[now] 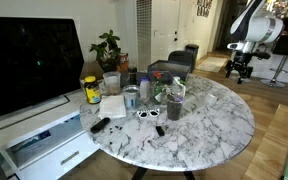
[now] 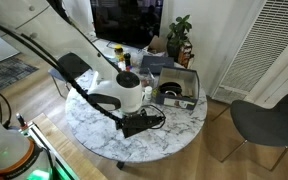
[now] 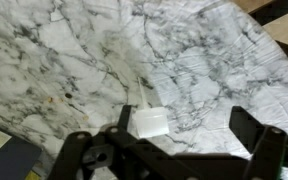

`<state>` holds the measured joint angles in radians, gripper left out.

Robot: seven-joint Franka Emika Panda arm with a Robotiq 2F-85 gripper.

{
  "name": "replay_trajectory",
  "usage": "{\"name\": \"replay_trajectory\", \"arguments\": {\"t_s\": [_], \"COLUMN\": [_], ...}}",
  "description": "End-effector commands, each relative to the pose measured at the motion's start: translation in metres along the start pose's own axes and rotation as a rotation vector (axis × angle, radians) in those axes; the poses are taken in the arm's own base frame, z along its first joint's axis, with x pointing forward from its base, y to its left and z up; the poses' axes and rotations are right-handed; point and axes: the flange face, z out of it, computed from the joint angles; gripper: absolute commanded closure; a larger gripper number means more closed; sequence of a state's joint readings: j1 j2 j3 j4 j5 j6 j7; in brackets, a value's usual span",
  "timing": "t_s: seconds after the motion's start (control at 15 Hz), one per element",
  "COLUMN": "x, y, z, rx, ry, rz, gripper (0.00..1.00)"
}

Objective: Use the clear measuring cup to remove some contents from the clear cup.

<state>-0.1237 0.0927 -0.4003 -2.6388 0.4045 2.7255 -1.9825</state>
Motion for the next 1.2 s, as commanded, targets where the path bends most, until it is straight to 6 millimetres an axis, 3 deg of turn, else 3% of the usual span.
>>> {"name": "replay_trajectory", "arguments": {"t_s": [0.0, 0.33, 0.67, 1.13], "x": [0.000, 0.023, 0.028, 0.007], "y": [0.000, 0.004, 0.018, 0.039], "z": [-0.001, 0.033, 0.062, 0.101], "rx": [-0.002, -0.001, -0.054, -0.097], "ry": [0.001, 0.022, 0.022, 0.042], "rz": [0.000, -0.036, -0.049, -0.091], "gripper": [0.00, 0.00, 0.00, 0.00]}}
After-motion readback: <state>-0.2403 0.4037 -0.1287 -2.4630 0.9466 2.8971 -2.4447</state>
